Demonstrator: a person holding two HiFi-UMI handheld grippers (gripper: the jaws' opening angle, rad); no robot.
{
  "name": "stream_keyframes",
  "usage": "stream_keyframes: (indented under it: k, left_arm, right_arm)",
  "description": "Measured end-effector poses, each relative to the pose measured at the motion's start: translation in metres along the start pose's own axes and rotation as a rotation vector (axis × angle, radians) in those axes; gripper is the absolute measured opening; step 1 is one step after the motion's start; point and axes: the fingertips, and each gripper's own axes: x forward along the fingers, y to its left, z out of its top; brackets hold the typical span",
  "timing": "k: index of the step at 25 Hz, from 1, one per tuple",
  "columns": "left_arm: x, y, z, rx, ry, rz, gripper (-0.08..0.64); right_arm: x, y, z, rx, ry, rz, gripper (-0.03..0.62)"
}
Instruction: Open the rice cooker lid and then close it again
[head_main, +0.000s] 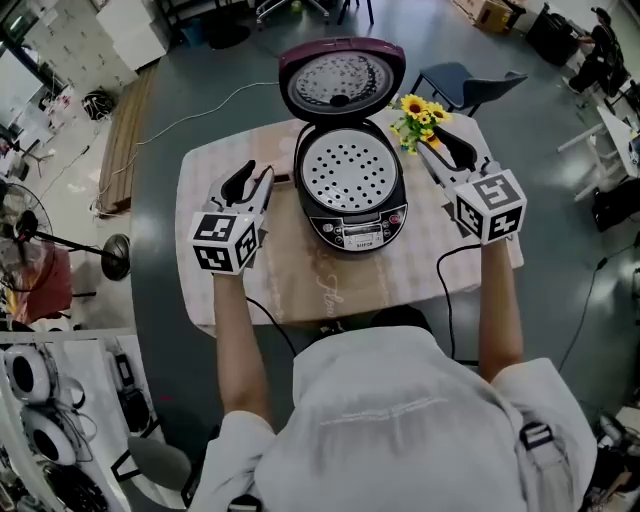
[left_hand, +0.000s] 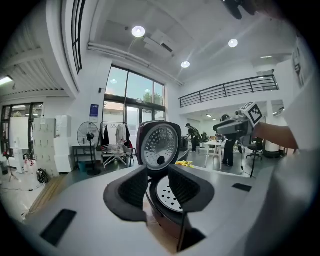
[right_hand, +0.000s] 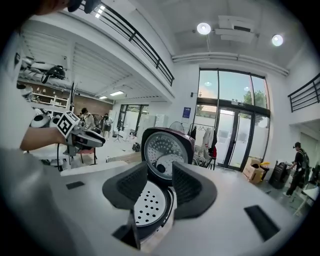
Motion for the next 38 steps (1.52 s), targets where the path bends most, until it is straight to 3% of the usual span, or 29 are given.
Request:
stream_keyframes:
  k: [11,24,38]
  left_arm:
    - [0.037,0.010,0.026,0.033,-0.022,-0.067,0.141]
    - [0.086,0.018,0.048,0.087,0.030,-0.075,0.172]
    - [0.154,0.043,0.069,0.245,0.079,-0.097,0.226]
  right_arm:
    - [-0.002,-0.015,0.004,0.001,0.016,-0.055,0.172]
    - [0.062,-0.054,0.012,-0.022,0.027,0.041,0.185]
    - [0.135,-0.086,0.013,-0.106,0.058,0.119,0.249]
